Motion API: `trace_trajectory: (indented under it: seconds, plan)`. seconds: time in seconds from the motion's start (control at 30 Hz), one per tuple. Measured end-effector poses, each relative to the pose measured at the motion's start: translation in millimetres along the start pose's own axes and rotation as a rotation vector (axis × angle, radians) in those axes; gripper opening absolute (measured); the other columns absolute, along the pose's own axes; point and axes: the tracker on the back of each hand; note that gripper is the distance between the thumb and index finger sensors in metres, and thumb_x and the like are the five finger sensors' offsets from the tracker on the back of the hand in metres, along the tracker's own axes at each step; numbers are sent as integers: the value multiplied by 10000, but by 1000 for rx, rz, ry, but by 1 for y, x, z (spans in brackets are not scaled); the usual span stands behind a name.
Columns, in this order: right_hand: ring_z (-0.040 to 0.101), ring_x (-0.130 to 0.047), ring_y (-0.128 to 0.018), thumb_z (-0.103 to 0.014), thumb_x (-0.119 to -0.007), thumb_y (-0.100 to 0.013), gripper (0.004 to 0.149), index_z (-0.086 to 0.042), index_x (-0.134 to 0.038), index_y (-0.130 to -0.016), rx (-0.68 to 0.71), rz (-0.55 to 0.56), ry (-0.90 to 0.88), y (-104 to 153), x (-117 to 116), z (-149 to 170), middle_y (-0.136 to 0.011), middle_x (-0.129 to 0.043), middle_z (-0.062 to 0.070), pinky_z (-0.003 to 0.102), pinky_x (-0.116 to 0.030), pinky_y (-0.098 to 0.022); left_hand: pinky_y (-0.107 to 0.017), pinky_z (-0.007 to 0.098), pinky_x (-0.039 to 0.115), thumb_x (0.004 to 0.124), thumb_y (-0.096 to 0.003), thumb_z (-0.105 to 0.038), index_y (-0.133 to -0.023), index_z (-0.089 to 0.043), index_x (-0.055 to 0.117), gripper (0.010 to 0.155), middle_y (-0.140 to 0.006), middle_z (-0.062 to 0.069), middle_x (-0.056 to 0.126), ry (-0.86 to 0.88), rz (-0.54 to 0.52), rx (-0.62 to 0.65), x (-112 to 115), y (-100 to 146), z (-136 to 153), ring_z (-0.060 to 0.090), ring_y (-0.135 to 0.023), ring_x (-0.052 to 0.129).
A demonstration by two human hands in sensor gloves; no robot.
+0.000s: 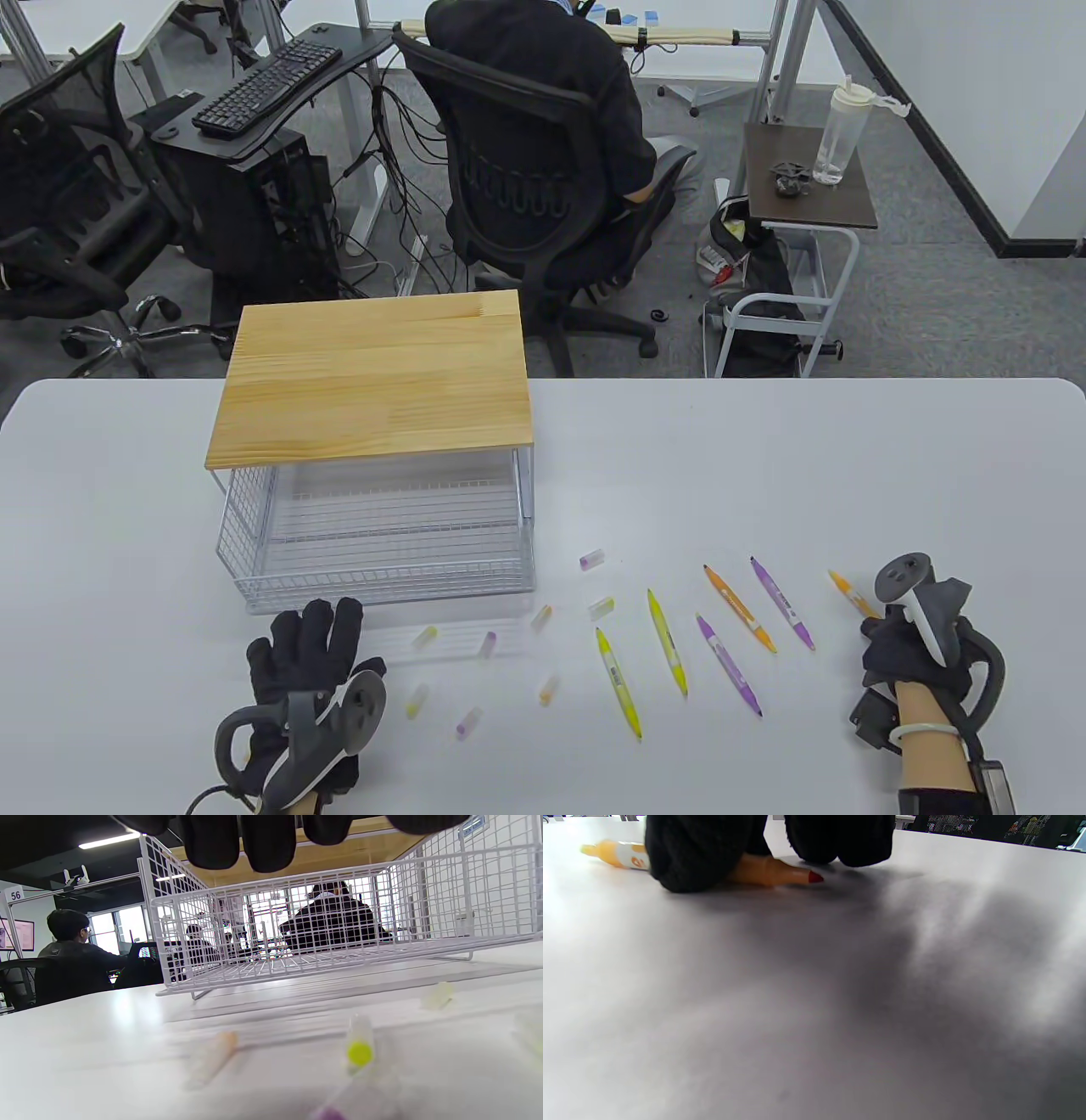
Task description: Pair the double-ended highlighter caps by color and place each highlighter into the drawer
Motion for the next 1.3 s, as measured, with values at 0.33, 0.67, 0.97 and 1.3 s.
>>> trace_trajectory:
  seconds: [0.33,0.67,0.97,1.3]
  plan:
    - [430,-505,-1089,-376,-764,-606,440,-212,-692,-1008,43,26,5,6,1,-8,-1229,-469,101,705,-283,-791,-739,665,496,579,-501,-548,-1134,-273,490,696,-1204,107,621,8,13,-2,1,-1,3,445,-1057,652]
    - [449,-513,-1074,-400,-764,-615,468,-156,-667,-1002,248,125,-30,39,12,-36,-1223,-464,109,710,-305,-778,-725,615,576,603,-494,-539,-1115,-256,544,685,-1165,89,685,22,19,25,1,-1,-4,386,-1004,754]
    - [462,-579,-1043,-422,-759,-600,471,-162,-683,-986,665,269,-7,120,25,-90,-1201,-521,131,725,-371,-742,-712,544,652,720,-438,-507,-1051,-265,647,663,-1039,-15,843,-22,-4,193,-11,-8,-61,262,-907,890]
    - [432,-661,-1025,-445,-760,-588,464,-189,-713,-973,1123,307,-194,216,45,-153,-1183,-603,98,719,-446,-729,-702,493,690,740,-417,-512,-1020,-228,695,668,-915,-54,942,-64,112,384,-19,-23,-184,195,-801,969]
Point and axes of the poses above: the tracker on the back of each hand, its own z axis roughly to the little-finger side, its own y axis roughly from the fingertips to the wrist, x = y × z
